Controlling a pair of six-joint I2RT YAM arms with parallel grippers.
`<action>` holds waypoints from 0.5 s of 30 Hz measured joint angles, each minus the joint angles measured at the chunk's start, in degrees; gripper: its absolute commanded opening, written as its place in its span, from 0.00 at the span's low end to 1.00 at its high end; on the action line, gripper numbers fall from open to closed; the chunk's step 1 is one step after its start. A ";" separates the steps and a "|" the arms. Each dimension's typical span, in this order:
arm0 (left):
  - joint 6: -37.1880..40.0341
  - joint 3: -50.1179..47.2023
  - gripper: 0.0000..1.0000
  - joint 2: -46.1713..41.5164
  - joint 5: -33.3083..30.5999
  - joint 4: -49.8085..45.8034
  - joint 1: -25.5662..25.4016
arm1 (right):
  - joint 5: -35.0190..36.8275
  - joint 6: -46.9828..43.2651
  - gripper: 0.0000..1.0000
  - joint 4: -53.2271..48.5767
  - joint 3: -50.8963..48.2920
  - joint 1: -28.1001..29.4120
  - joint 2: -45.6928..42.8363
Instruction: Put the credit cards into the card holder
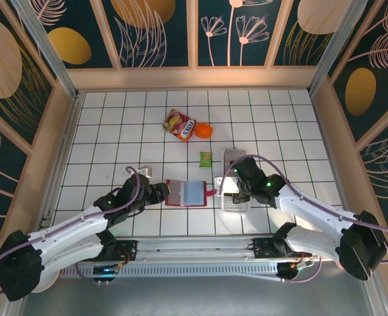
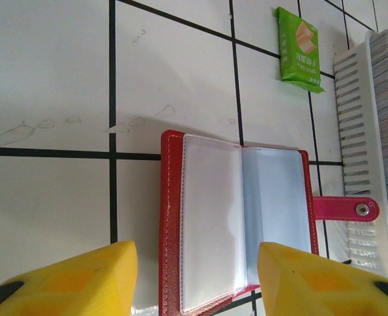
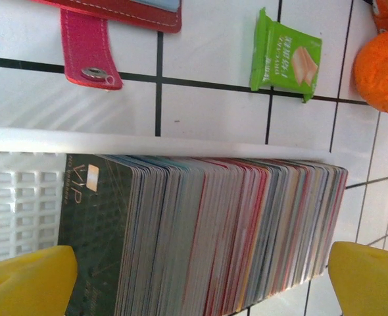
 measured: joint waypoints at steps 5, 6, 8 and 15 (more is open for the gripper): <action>0.02 0.39 0.52 1.09 0.04 -0.04 0.00 | -0.81 -0.26 0.99 0.17 -0.02 0.00 1.57; 0.02 0.52 0.52 1.33 0.11 -0.02 0.00 | -0.87 -0.33 0.99 0.20 -0.02 0.00 1.77; 0.04 0.66 0.53 1.73 0.26 0.02 0.00 | -1.05 -0.70 0.99 0.28 0.00 0.00 2.23; 0.04 0.66 0.56 2.01 0.42 0.04 0.00 | -0.15 -1.16 0.99 0.83 -0.02 0.00 5.03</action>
